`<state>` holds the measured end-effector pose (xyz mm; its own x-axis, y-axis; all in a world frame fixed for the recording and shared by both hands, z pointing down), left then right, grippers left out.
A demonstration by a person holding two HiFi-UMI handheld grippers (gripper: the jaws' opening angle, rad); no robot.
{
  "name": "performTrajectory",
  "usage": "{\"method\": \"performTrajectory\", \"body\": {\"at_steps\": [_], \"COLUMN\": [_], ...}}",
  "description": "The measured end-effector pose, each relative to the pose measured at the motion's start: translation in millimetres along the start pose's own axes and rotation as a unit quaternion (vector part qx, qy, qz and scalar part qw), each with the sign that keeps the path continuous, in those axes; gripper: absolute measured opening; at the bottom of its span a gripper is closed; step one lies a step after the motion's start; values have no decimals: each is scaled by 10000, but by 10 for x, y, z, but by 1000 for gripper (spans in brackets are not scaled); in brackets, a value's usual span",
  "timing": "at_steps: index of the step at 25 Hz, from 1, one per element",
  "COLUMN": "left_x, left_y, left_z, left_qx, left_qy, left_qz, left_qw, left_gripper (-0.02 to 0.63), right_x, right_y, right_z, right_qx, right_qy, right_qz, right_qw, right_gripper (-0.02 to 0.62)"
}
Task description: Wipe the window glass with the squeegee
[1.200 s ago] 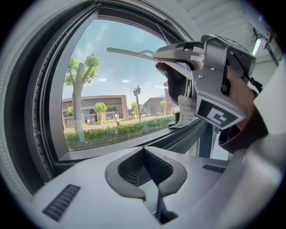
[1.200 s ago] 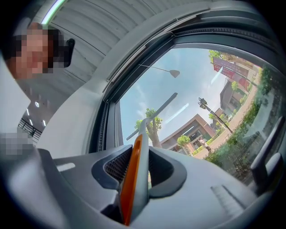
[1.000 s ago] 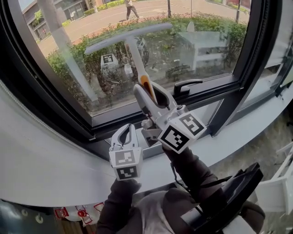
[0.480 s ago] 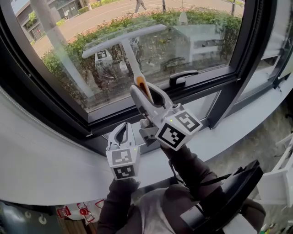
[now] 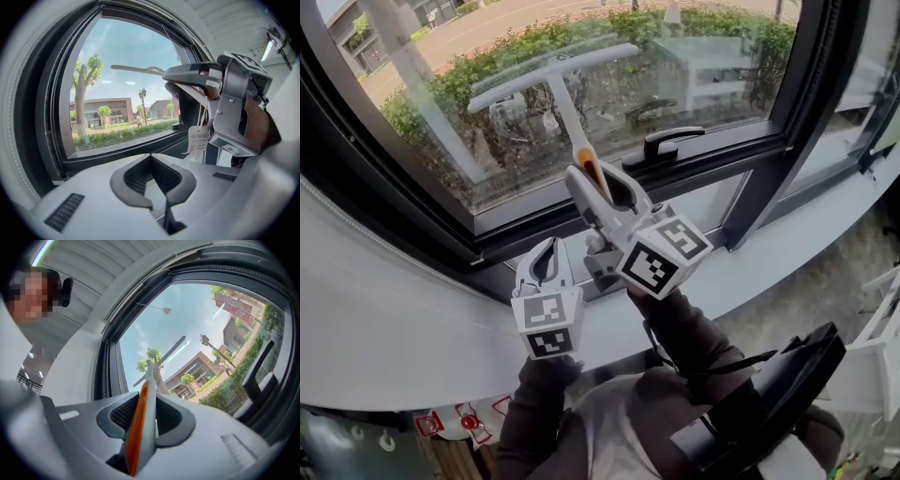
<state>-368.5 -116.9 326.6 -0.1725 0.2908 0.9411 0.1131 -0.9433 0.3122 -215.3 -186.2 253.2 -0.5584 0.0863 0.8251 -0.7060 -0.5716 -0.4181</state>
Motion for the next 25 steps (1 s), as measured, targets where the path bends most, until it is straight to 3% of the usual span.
{"method": "performTrajectory", "body": {"at_steps": [25], "left_x": [64], "left_y": [-88], "left_z": [12], "left_qx": [-47], "left_qy": [33], "left_qz": [-67], "left_qw": [10000], "left_gripper": [2], "right_x": [262], "right_y": [-240], "right_z": [83], "right_qx": [169], "right_qy": [270], "right_qz": [-391], "right_qw": [9987], "right_gripper": [95]}}
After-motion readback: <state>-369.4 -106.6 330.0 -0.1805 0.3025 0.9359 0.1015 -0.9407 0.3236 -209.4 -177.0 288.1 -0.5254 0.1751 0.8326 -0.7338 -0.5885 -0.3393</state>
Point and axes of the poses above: the fingertips, and each gripper's own axes: y forward along the fingers, z to its right, x out of its underside, the point moved 10 cm from there along -y, backward along the fingers, and after that the axes turned 3 degrees about -z, right-handed, at the moved point
